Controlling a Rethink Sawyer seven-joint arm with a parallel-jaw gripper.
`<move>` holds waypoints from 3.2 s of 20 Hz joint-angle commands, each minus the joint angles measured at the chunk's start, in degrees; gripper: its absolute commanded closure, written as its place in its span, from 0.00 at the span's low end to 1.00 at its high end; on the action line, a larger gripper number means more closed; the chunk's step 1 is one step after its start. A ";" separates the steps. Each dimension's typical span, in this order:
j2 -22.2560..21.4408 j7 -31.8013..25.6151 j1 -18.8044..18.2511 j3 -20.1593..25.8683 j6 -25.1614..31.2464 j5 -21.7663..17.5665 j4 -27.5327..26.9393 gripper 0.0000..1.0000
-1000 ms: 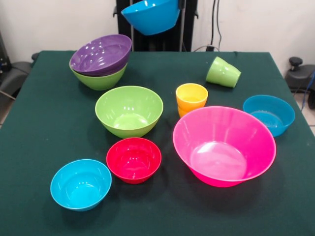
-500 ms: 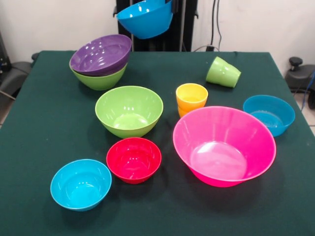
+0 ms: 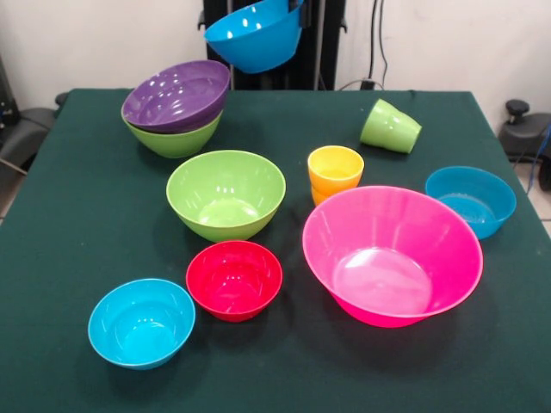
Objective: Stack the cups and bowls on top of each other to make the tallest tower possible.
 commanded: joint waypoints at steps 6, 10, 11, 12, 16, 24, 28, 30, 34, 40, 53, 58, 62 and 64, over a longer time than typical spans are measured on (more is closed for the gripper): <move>-0.22 -3.53 -3.82 8.41 1.97 -2.64 1.01 1.00; -1.55 -4.73 -5.66 9.86 3.76 -2.36 0.85 1.00; -0.87 -4.53 -5.74 9.83 3.39 -2.87 0.50 1.00; -0.41 -4.19 -5.87 9.84 2.72 -3.40 0.68 1.00; 0.55 -3.50 -5.86 9.93 2.50 -4.21 -0.06 1.00; -1.69 -3.89 -6.40 11.04 4.33 -3.22 0.49 1.00; -2.37 -4.53 -7.40 11.71 4.66 -3.06 0.86 1.00; -4.78 -6.54 -9.08 13.38 7.08 -1.14 1.21 1.00; -11.84 -12.57 -13.51 17.74 13.36 4.58 2.98 1.00; -12.91 -13.28 -17.10 21.34 15.24 4.97 3.22 1.00; -0.48 -3.70 -14.75 18.44 7.27 -7.82 -1.90 1.00; 3.40 -3.01 -15.21 17.72 6.01 -11.37 -4.16 1.00; 5.06 -2.30 -15.99 17.40 5.37 -14.10 -5.02 1.00; 6.15 -1.88 -16.01 17.02 4.82 -15.38 -5.64 1.00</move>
